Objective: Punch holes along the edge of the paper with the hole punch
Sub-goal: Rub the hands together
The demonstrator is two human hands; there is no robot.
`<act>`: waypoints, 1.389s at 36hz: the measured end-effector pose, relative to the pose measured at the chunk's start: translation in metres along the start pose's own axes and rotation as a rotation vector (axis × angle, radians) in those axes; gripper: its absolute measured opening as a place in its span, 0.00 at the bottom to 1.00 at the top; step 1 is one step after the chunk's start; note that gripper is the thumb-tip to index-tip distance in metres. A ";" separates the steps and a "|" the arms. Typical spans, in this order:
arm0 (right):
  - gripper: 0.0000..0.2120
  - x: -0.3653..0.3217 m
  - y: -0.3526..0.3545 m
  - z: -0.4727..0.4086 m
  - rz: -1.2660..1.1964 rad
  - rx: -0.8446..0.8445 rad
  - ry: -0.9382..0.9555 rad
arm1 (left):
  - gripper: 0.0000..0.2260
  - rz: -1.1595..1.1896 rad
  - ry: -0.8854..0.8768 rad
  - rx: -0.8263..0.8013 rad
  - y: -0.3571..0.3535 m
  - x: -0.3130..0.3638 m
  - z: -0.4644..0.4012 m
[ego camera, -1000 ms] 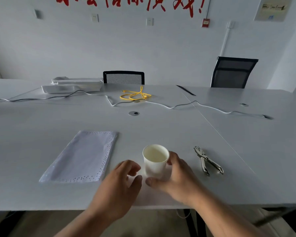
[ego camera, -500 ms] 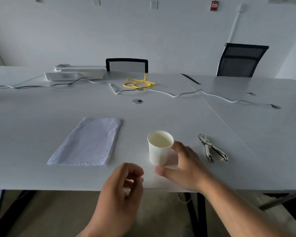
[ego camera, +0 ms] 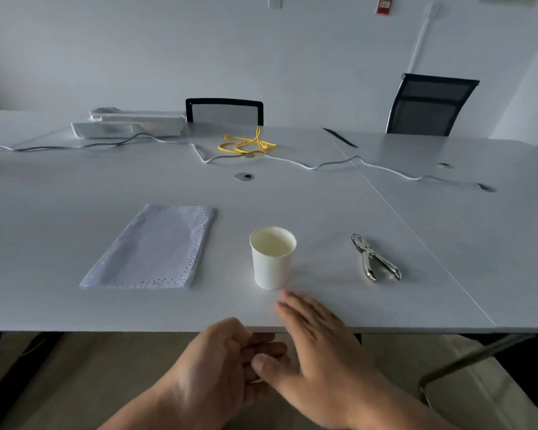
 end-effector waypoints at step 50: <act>0.19 -0.002 0.039 0.006 -0.495 0.192 0.145 | 0.25 0.094 -0.038 -0.073 -0.007 0.006 0.011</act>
Point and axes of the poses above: each hand's wrist, its own z-axis away from the middle knuckle, its own y-axis out of the back of the hand, x = y × z, the point moved 3 cm from there along -z, towards the middle knuckle, and after that the axes turned 5 degrees about x, right-handed, at the moved point
